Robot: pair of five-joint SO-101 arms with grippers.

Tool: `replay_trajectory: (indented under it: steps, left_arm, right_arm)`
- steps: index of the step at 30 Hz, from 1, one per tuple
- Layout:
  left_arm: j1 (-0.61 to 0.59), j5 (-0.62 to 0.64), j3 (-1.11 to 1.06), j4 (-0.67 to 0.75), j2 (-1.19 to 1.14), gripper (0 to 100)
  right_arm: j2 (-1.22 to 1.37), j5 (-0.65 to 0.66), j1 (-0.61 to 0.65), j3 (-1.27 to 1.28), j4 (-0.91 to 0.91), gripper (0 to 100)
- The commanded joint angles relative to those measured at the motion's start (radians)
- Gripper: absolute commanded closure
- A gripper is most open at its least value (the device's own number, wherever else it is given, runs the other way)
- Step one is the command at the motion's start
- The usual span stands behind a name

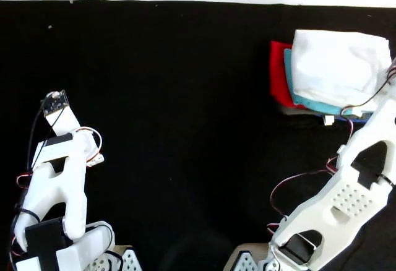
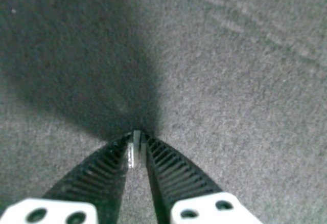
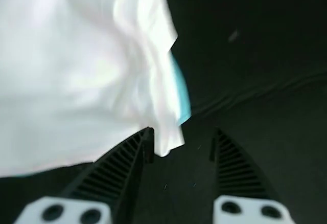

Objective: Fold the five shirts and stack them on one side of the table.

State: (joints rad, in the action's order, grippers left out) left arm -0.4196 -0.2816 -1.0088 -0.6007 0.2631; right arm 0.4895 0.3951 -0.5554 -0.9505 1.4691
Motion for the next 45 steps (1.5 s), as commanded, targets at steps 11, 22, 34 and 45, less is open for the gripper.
replay_trajectory:
  steps: [11, 22, 34, 45]
  left_arm:
    - [-0.004, -0.005, 0.002, 0.031, 0.007, 96]
    - [-0.004, -0.005, 0.002, 0.031, 0.007, 96]
    - [-0.004, -0.005, 0.002, 0.031, 0.007, 96]
    - [-0.004, -0.005, 0.002, 0.031, 0.007, 96]
  right_arm:
    - [-0.105, -0.069, 0.329, -0.111, 0.291, 98.2]
    - [-0.107, -0.069, 0.384, 0.344, 0.064, 98.1]
    - [-0.113, -0.069, 0.395, 0.027, 0.209, 98.1]
    - [0.091, -0.064, 0.191, -0.058, -0.232, 98.1]
